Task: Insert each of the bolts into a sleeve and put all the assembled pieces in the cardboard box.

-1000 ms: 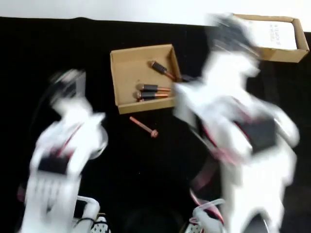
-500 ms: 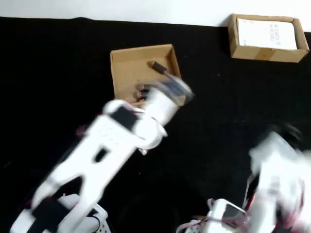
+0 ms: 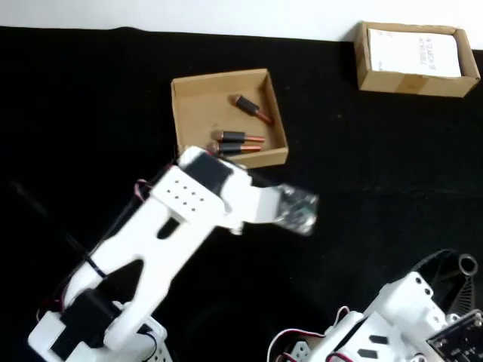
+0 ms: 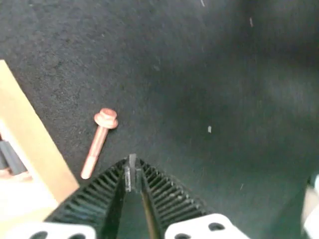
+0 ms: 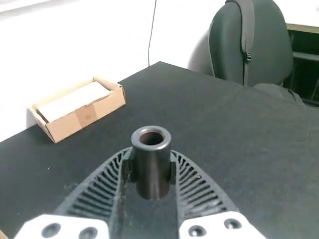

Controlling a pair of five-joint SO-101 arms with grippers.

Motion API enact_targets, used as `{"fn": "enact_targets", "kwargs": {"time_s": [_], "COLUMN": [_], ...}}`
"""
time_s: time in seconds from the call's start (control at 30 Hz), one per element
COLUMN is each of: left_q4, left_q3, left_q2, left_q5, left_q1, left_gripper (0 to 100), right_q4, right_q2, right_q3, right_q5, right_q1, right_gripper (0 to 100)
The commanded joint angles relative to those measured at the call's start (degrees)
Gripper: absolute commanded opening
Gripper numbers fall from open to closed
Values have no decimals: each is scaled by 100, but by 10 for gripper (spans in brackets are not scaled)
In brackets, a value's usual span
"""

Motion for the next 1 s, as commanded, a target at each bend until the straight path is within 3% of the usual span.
{"fn": "enact_targets", "kwargs": {"time_s": [0.0, 0.3, 0.57, 0.97], "left_q4": [0, -993, -985, -730], "left_q3": [-75, 171, -1516, -3160], "left_q2": [-13, 690, 2360, 4022], "left_q5": [-800, -1055, -1160, -1477], "left_q1": [-198, -374, -637, -796], "left_gripper": [10, 14, 159, 165], "right_q4": [-163, -857, -1385, -2176], "right_q2": [-84, -92, -84, -84], "right_q3": [127, 840, 1288, 2053], "right_q5": [53, 53, 97, 105], "right_q1": [40, 48, 48, 48], "right_gripper": [8, 8, 8, 8]}}
